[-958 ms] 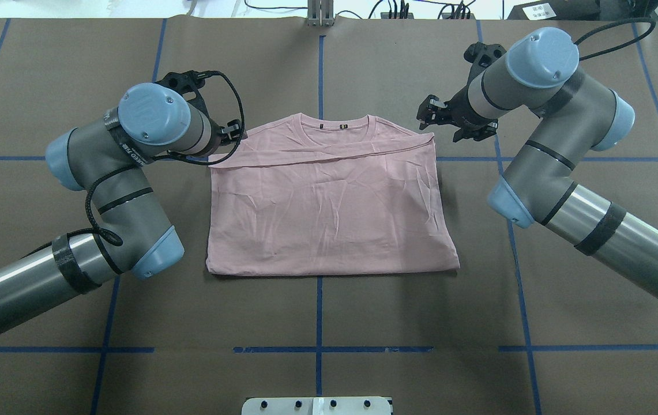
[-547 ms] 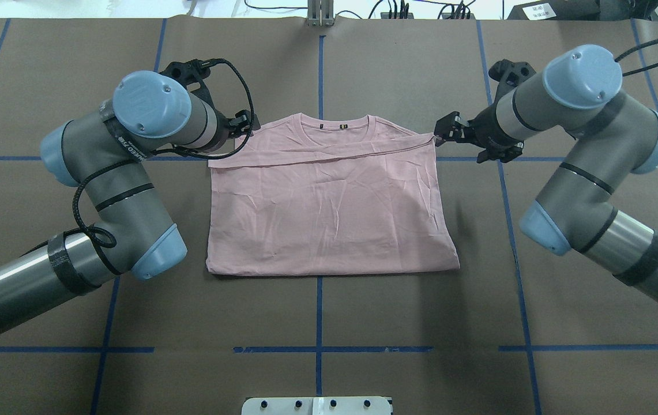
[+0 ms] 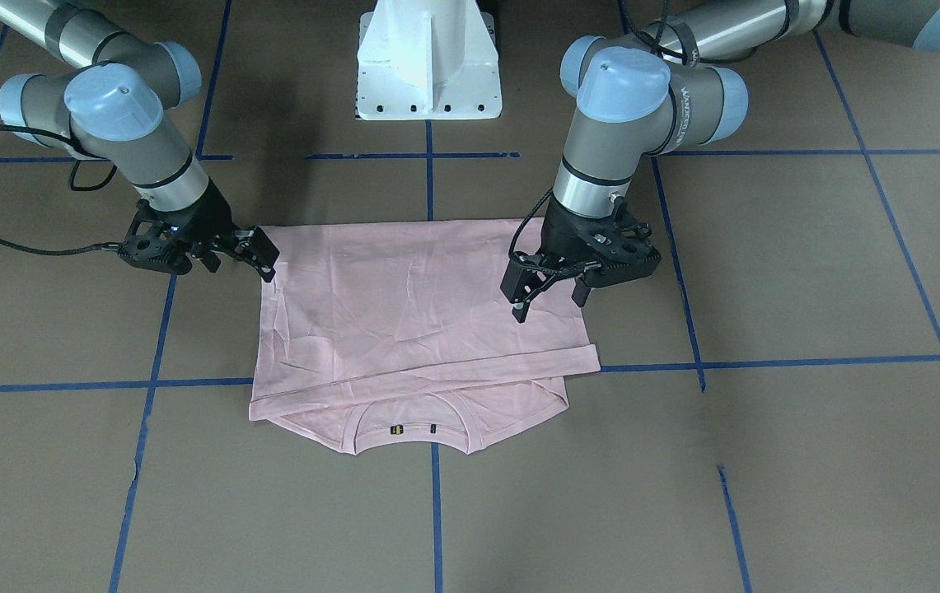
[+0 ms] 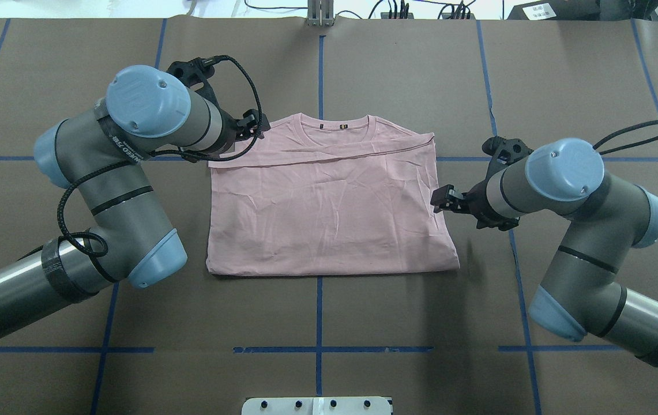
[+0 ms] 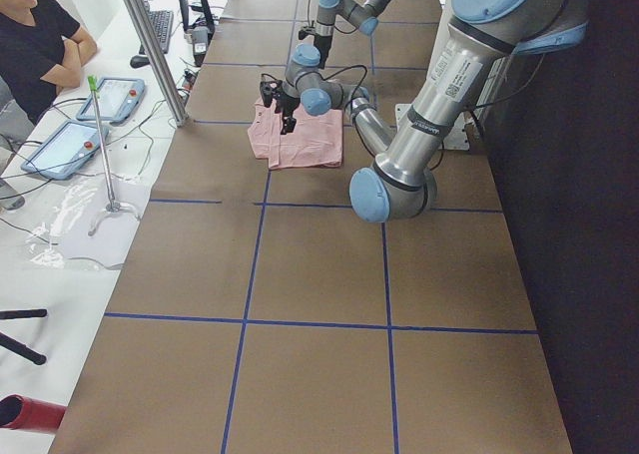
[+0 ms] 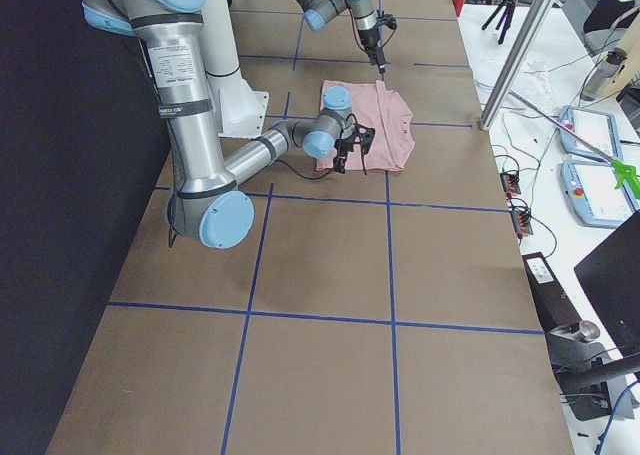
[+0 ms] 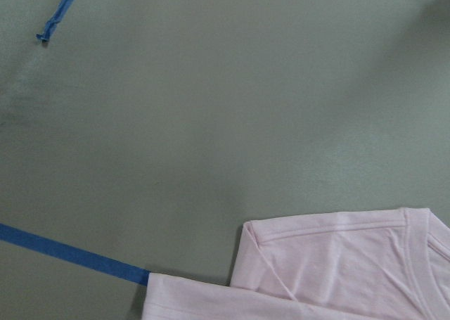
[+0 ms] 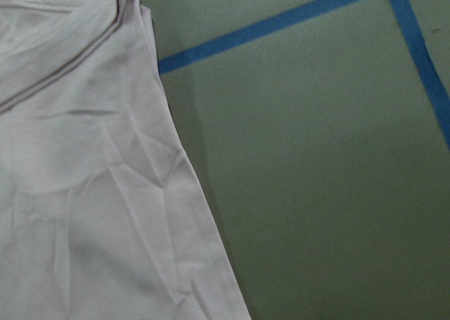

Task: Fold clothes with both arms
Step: 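Move the right gripper to the side edge of the folded shirt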

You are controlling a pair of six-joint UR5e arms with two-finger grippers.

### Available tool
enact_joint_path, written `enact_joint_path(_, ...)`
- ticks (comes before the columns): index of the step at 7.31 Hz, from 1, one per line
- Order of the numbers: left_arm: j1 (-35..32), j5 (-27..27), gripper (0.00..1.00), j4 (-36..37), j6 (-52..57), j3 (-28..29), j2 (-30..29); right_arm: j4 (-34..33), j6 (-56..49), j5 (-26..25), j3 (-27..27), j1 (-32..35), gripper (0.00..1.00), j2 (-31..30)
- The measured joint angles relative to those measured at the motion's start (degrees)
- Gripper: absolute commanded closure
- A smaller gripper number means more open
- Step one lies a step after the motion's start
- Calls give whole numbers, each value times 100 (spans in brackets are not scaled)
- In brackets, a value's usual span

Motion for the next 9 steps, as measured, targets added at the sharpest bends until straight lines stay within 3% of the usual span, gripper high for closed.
enact_joint_path(2, 21, -1, 0, 2, -12, -27, 2, -412, 238, -313, 283, -493, 8, -96)
enact_joint_path(5, 52, 4, 0, 2, -13, -52, 8, -625, 305, -364, 420, -715, 34, -119)
enact_joint_path(6, 56, 0, 0, 0, -15, -56, 12, -634, 304, -362, 419, -725, 48, -134)
enact_joint_path(8, 60, -1, 0, -6, -16, -62, 16, -642, 282, -339, 412, -728, 100, -190)
enact_joint_path(9, 60, 5, 0, -7, -14, -65, 20, -643, 259, -321, 410, -728, 100, -208)
